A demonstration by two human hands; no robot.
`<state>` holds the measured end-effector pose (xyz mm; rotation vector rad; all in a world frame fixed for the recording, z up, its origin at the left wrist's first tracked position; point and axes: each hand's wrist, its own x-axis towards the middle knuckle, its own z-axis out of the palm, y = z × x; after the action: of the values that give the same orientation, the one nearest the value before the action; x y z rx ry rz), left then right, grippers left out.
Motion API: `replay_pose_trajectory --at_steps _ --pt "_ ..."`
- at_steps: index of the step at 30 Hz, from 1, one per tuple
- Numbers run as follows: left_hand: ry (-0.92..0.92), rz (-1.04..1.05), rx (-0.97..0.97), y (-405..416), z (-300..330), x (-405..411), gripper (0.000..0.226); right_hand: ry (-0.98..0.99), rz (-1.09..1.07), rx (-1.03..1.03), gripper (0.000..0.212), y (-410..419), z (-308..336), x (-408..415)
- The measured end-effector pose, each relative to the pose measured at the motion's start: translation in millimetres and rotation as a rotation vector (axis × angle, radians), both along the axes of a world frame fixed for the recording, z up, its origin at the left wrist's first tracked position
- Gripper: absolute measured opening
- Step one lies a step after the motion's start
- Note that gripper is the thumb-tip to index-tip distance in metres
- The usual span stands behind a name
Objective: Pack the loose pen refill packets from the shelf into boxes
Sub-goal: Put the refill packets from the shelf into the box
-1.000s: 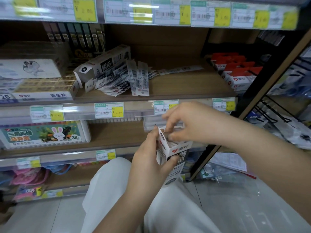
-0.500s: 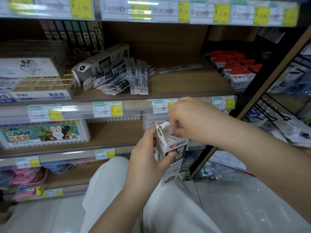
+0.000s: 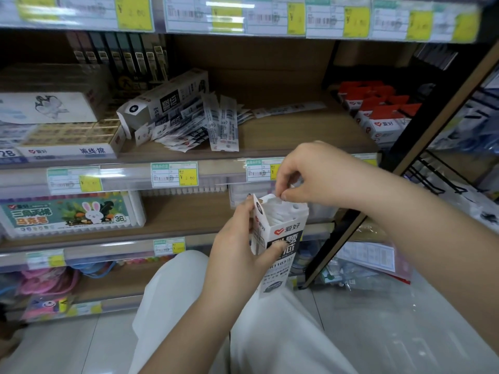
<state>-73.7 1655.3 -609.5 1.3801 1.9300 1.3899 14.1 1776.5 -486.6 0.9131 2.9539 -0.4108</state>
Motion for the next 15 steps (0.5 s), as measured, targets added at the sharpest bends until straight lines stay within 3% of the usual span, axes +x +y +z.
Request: replay_pose_trajectory --at_steps 8,15 --pt "0.034 -0.011 -0.004 0.6 2.3 0.2 0.071 -0.1 0.036 0.061 0.013 -0.1 -2.0 -6.5" --pt "0.016 0.002 -0.005 1.3 1.6 -2.2 0.068 -0.056 0.014 0.114 0.013 -5.9 -7.2 -7.1"
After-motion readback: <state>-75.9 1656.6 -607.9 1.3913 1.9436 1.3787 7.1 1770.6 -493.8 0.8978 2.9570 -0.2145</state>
